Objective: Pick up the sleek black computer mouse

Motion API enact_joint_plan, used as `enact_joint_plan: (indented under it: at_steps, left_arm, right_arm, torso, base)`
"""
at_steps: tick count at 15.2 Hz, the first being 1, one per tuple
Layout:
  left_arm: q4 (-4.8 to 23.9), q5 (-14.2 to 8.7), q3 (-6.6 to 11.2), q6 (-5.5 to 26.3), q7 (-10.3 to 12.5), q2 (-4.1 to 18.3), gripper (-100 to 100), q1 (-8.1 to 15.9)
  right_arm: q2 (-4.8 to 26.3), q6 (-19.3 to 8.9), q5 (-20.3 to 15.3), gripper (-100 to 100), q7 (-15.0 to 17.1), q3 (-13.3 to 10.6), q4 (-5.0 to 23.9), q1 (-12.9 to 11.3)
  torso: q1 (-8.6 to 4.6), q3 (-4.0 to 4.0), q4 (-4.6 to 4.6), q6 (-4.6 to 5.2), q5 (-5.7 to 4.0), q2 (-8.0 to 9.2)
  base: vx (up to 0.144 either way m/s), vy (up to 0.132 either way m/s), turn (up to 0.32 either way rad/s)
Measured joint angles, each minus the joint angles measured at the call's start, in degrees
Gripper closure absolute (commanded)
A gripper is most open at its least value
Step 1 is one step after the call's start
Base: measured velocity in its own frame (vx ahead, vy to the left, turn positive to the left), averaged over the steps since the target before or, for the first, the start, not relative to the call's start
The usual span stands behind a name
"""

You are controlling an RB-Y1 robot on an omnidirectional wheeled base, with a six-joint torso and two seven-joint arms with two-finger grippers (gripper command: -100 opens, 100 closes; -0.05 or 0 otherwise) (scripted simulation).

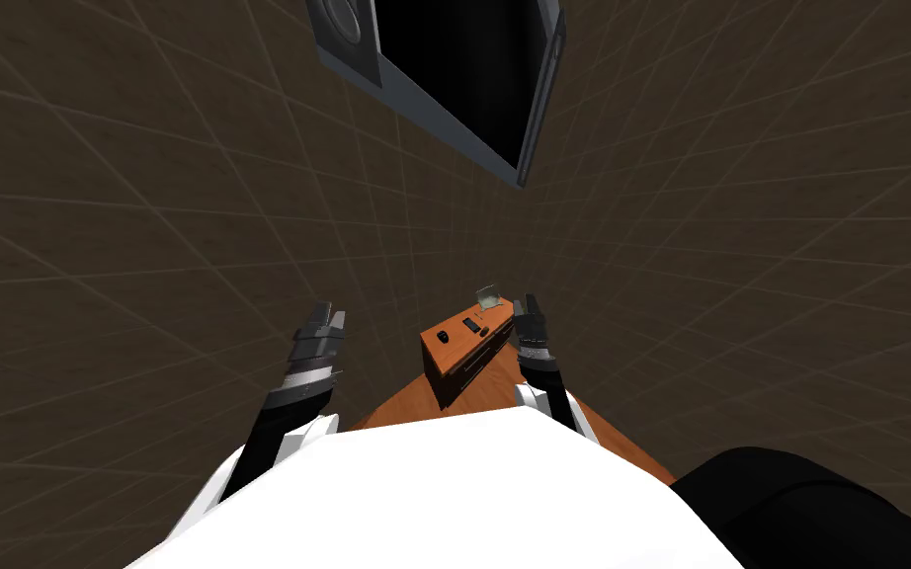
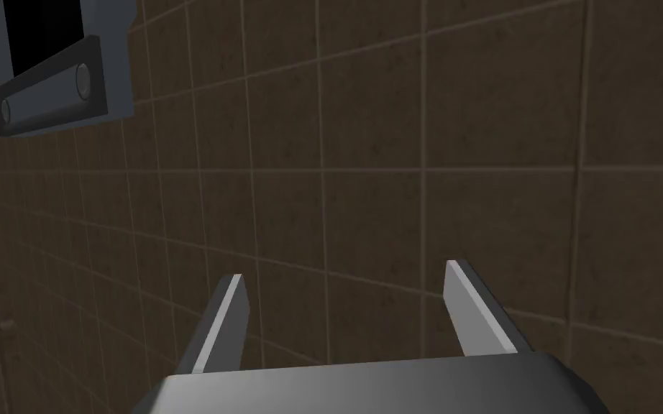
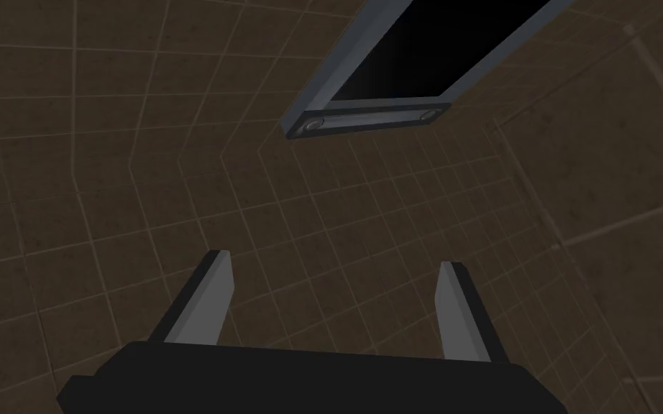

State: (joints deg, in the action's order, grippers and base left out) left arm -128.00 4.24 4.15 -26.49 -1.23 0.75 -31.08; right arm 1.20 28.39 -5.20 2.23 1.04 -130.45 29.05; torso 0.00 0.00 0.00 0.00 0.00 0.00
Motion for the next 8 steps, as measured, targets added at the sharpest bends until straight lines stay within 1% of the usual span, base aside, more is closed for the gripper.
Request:
enact_joint_plan:
  at_steps: [1,3,5,6,8]
  left_arm:
    - [0.2,0.1,-0.04,0.2,-0.1,0.5,-100,0.1]
    - [1.5,0.2,-0.12,0.8,-0.4,2.5,-100,0.6]
    - [2.9,0.1,0.39,1.5,-0.3,4.3,-100,1.1]
    - [3.7,0.1,0.48,2.2,-0.4,5.2,-100,1.5]
    - [6.6,0.1,1.19,4.2,-0.5,7.6,-100,3.0]
  right_arm:
    - [0.0,0.0,0.0,0,0.0,0.0,0.0,0.0]
    - [0.0,0.0,0.0,0,0.0,0.0,0.0,0.0]
    - [0.0,0.0,0.0,0,0.0,0.0,0.0,0.0]
    - [0.0,0.0,0.0,0,0.0,0.0,0.0,0.0]
    - [0.0,0.0,0.0,0,0.0,0.0,0.0,0.0]
  torso:
    - [-0.02,0.0,0.0,0.01,0.0,0.01]
    - [-0.16,0.04,0.01,0.02,-0.03,0.07]
    - [-0.22,0.04,0.01,0.02,-0.04,0.07]
    - [-0.27,0.03,0.01,0.03,-0.05,0.06]
    - [-0.43,0.04,0.01,0.04,-0.08,0.08]
  base:
    - [-0.014,-0.035,-0.074]
    - [-0.027,-0.059,-0.081]
    - [-0.015,-0.068,-0.089]
    - [-0.018,-0.1,-0.189]
    - [-0.026,-0.118,-0.137]
